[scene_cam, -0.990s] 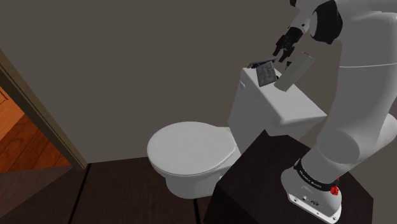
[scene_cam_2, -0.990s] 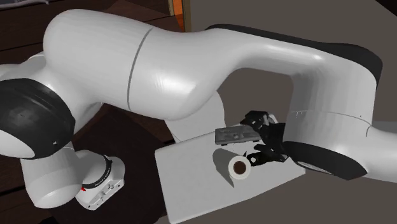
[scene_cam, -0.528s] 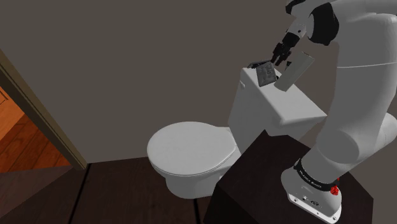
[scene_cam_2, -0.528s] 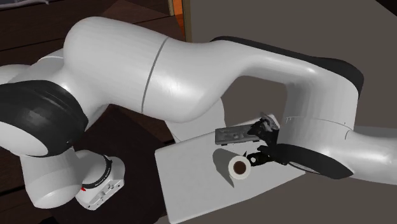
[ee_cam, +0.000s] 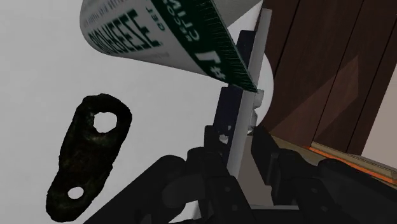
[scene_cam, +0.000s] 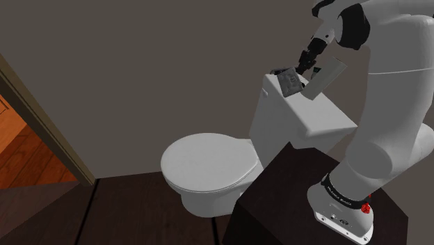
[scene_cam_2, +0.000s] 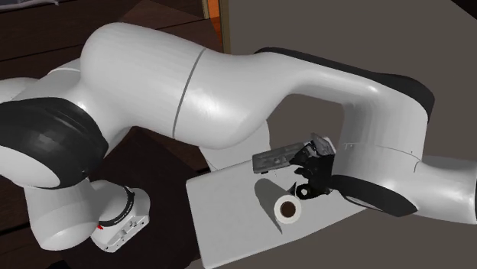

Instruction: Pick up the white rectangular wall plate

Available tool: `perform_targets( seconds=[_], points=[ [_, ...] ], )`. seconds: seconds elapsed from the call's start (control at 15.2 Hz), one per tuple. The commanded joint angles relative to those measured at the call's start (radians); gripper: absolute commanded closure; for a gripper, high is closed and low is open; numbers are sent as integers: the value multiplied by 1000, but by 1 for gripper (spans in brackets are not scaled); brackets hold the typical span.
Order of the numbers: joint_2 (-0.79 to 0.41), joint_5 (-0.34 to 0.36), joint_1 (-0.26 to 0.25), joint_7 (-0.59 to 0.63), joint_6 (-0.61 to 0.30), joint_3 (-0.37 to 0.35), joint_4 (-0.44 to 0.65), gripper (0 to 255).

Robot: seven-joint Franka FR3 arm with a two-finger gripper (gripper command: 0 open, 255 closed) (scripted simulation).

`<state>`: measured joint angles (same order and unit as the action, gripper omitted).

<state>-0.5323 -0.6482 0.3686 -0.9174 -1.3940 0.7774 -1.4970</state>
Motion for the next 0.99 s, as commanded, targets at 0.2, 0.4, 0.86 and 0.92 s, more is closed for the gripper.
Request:
perform_targets(
  seconds=[0.2,0.4,0.86,0.92],
  points=[
    [12,6,30,14,63,30,3,255],
    [17,5,28,26,97,42,33,255],
    [15,-11,21,49,186,86,115,255],
    [13,-16,19,51,201,95,129,255]
  ],
)
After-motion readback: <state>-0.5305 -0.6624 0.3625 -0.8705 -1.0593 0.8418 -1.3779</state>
